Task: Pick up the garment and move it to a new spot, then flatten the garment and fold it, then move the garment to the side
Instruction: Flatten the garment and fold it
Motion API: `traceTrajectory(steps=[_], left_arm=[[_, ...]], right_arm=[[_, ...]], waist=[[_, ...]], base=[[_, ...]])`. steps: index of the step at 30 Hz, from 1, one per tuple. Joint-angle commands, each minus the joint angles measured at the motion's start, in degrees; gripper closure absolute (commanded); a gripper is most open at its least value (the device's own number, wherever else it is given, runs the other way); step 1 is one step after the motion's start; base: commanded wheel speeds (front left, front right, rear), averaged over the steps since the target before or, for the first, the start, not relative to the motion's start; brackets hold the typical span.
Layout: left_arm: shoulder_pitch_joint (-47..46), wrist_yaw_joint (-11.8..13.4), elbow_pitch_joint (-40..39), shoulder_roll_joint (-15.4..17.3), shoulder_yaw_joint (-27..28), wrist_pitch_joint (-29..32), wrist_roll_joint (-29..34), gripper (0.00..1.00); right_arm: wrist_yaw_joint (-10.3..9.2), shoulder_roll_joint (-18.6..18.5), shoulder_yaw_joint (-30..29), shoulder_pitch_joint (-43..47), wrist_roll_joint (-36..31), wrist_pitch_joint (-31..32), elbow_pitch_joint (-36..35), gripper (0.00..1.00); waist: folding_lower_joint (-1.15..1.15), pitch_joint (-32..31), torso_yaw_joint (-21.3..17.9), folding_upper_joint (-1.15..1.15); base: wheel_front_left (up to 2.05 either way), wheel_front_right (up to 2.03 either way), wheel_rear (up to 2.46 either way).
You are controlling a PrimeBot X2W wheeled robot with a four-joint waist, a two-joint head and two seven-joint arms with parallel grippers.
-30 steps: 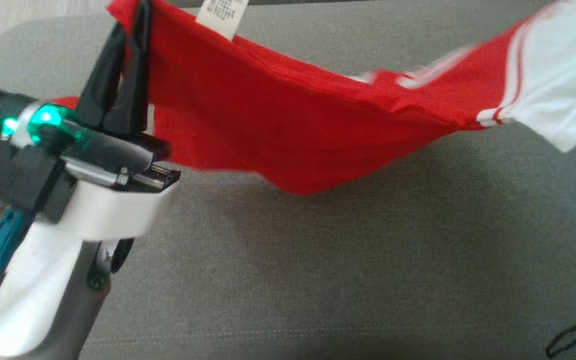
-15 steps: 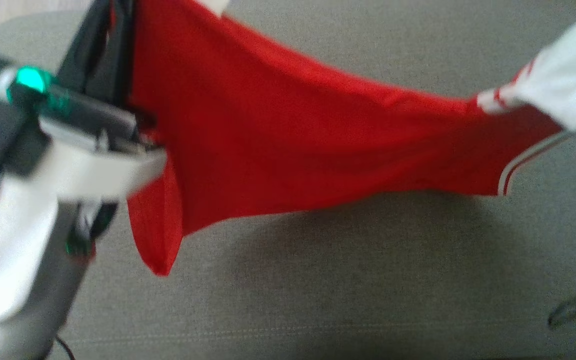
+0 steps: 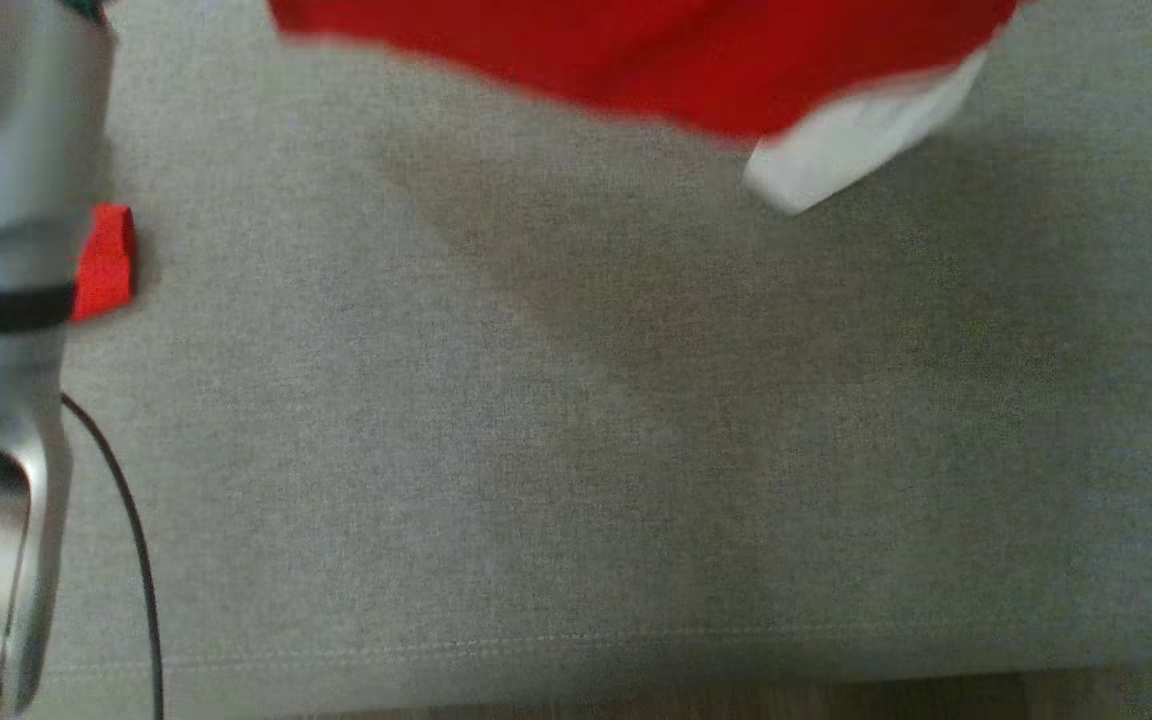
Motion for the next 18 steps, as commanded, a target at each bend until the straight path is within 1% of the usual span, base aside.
traceTrajectory(steps=[1,5,9,14,18], left_arm=[[-4.6,-0.4,0.7,1.4,2.5,-0.2,0.4,1.00],[-9.7,-0.9,6.8,0.4,5.0,-0.2,1.5,1.00],[-11.3,-1.3,12.5,-0.7,6.4,-0.2,2.3,1.00],[-8.5,-2.0,20.6,-2.2,6.6,-0.3,1.7,1.00],[-4.4,-2.3,26.6,-3.8,7.1,-0.3,-0.8,1.00]], right_arm=[[0.39,1.4,1.4,-4.5,0.4,-2.7,2.1,1.00],[0.39,2.2,4.0,-12.2,1.7,-10.1,13.8,1.00],[0.39,2.3,8.8,-15.3,1.8,-12.6,22.9,1.00],[0.39,2.4,15.1,-13.8,2.4,-13.0,33.3,1.00],[0.39,2.1,19.7,-9.9,3.6,-13.1,38.7,1.00]], waist=[[0.00,1.0,-0.2,0.00],[0.00,2.6,-0.3,0.00],[0.00,4.7,-0.1,0.00],[0.00,7.0,0.0,0.00],[0.00,8.3,0.2,0.00]], base=[[0.00,0.00,0.00],[0.00,0.00,0.00],[0.00,0.00,0.00],[0.00,0.00,0.00],[0.00,0.00,0.00]])
